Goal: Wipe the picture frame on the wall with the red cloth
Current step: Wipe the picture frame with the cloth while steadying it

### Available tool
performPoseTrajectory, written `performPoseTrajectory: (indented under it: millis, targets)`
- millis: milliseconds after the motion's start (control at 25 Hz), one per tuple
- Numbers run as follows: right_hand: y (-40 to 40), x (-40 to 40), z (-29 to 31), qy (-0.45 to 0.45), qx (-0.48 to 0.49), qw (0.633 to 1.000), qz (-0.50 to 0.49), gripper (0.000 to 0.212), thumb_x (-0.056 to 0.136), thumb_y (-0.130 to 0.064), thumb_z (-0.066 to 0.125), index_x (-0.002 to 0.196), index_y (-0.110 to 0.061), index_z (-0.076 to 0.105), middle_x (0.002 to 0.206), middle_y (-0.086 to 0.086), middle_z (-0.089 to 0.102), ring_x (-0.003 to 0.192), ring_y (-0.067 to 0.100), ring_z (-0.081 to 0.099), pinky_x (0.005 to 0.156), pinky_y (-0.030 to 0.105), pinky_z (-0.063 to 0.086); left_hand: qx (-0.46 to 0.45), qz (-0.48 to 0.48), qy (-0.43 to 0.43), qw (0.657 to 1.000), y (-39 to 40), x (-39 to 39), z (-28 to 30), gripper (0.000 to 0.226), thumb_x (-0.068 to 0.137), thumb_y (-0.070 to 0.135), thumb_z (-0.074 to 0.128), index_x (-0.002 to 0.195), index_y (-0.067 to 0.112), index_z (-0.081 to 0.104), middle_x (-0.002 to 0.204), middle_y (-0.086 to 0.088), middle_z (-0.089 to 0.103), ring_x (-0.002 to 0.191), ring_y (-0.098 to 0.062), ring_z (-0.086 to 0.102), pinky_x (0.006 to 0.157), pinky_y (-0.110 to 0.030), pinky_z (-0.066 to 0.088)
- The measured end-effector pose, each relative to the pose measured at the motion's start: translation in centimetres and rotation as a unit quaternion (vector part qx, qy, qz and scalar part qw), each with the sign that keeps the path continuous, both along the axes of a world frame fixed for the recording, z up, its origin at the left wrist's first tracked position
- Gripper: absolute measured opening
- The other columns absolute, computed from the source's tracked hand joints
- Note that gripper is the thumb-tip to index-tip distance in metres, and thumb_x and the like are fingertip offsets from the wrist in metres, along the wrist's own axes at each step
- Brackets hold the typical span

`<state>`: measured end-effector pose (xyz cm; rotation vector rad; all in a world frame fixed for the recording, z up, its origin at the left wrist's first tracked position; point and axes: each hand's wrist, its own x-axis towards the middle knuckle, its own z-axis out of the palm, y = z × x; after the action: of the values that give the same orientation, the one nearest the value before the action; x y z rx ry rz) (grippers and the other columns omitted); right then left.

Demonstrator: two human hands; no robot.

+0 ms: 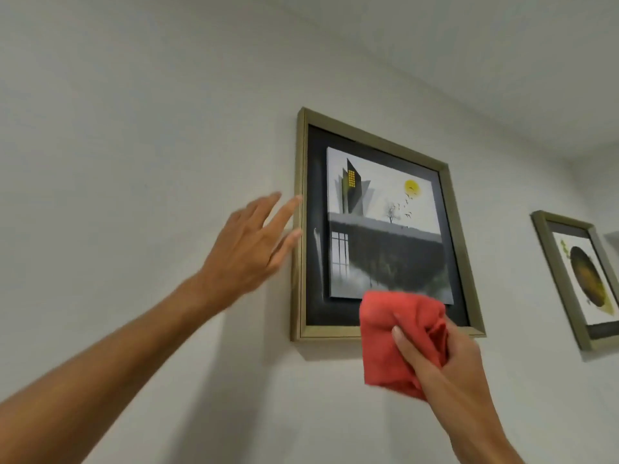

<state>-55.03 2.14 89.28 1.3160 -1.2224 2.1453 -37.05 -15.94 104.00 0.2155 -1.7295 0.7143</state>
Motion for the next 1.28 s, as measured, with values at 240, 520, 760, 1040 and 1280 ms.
performPoseTrajectory:
  millis: [240,520,760,1040,1280]
  targets:
    - [-5.3,-1.1,15.1,0.221,-0.102,0.911,-0.334,0.061,0.084,0.0,0.074,0.14,-0.017,0.053,0.139,0.012,0.061,0.129,0.029,0.057,0.112,0.046,0.046,-0.081,0.193,-0.035,0.977,-3.2,-3.2,11.5,0.062,0.105,0.051,0.012,0.163,0.033,0.002,0.174,-0.014,0.01,0.162,-0.028,0.012,0.13,-0.056,0.013]
    - [-10.1,-3.7,19.1,0.397,0.15,0.871,-0.249,0.092,0.091,-0.068,0.047,0.16,-0.025,0.005,0.172,0.003,0.005,0.158,0.018,0.006,0.126,0.038,0.006,-0.081,0.202,-0.005,0.976,-3.9,-3.8,11.8,0.069,0.099,0.053,0.0,0.163,0.029,-0.005,0.174,-0.015,0.004,0.162,-0.028,0.006,0.129,-0.061,0.009]
    - [-9.8,-2.4,14.3,0.437,0.216,0.818,-0.307,0.122,0.065,-0.1,0.01,0.158,-0.025,-0.017,0.167,-0.004,-0.029,0.152,0.007,-0.029,0.124,0.038,-0.015,-0.066,0.195,-0.012,0.979,-3.8,-3.9,11.4,0.075,0.097,0.061,0.004,0.163,0.027,-0.007,0.175,-0.013,-0.005,0.163,-0.026,-0.002,0.128,-0.064,0.001]
    - [-7.8,-1.5,1.8,0.438,0.279,0.811,-0.271,0.128,0.06,-0.105,0.021,0.155,-0.033,-0.024,0.158,-0.021,-0.041,0.144,-0.003,-0.039,0.119,0.039,-0.022,-0.062,0.197,0.0,0.978,-4.0,-4.1,8.4,0.085,0.093,0.072,0.002,0.163,0.025,-0.004,0.175,-0.013,-0.001,0.162,-0.028,0.001,0.127,-0.067,0.002]
    - [-9.6,0.5,2.0,0.374,0.257,0.834,-0.314,0.129,0.057,-0.106,0.008,0.152,-0.028,-0.029,0.159,-0.013,-0.042,0.146,0.005,-0.04,0.122,0.036,-0.024,-0.058,0.198,-0.011,0.978,-4.1,-3.3,6.8,0.073,0.097,0.061,0.001,0.163,0.03,-0.001,0.175,-0.011,0.002,0.162,-0.027,0.002,0.127,-0.066,0.002]
